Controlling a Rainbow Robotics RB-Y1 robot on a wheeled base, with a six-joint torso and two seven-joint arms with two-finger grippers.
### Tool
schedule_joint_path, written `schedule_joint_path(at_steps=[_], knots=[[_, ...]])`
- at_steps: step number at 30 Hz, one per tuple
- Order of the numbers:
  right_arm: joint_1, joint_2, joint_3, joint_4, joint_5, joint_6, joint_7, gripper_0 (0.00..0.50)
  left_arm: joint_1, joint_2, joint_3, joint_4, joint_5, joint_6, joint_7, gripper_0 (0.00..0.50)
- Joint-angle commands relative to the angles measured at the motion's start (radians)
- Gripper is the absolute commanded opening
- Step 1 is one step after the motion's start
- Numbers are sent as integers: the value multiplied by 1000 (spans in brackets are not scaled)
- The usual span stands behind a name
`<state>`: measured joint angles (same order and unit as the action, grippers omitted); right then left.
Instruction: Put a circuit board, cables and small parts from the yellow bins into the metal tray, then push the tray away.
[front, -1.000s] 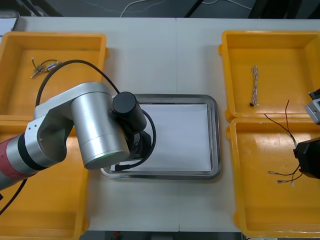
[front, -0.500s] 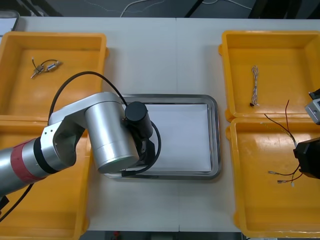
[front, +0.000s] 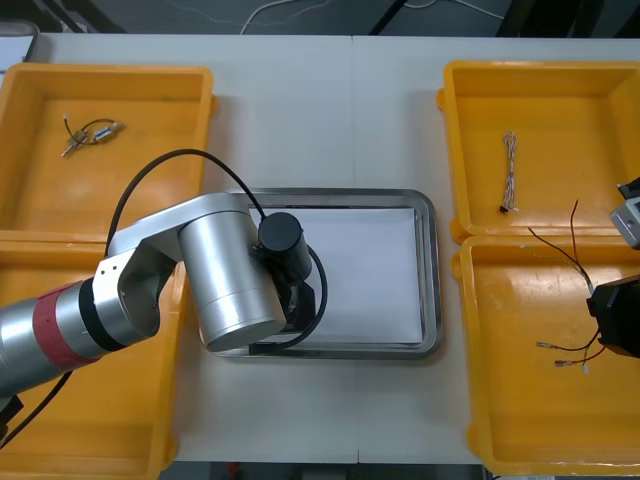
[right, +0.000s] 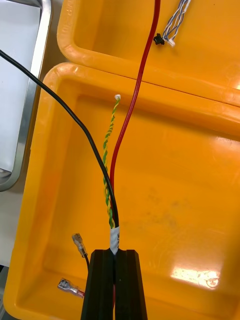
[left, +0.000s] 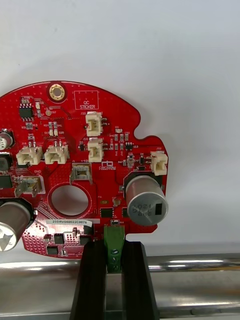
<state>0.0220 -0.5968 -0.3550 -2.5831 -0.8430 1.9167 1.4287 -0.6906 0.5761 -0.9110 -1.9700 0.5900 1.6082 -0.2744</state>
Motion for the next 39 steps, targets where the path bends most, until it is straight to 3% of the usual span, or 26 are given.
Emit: schedule_joint_path(at_steps=[1,6,8,16,22,31,39], knots=[[9,-31,10,-29,7,3,-24,0,-35,-25,-25,-1,-21,-10,-60,204],[9,-31,10,-29,7,3,-24,0,-35,-22,-9,-10,-18,-4,-58,467],[9,-31,10,-29,7,3,-24,0,-35,-16,12,-27,1,6,-58,494],[9,-31,10,-29,7,3,-24,0,-35,27,215,-211,152,157,-45,496],[9,-31,10,-29,7,3,-24,0,-35,111,374,-283,278,240,-54,497],[-7,-41,10,-35,4,3,-28,0,-29,211,555,-277,326,312,-161,498],[-36,-98,116,-35,-1,3,-40,0,83,243,817,-214,335,312,-402,500]])
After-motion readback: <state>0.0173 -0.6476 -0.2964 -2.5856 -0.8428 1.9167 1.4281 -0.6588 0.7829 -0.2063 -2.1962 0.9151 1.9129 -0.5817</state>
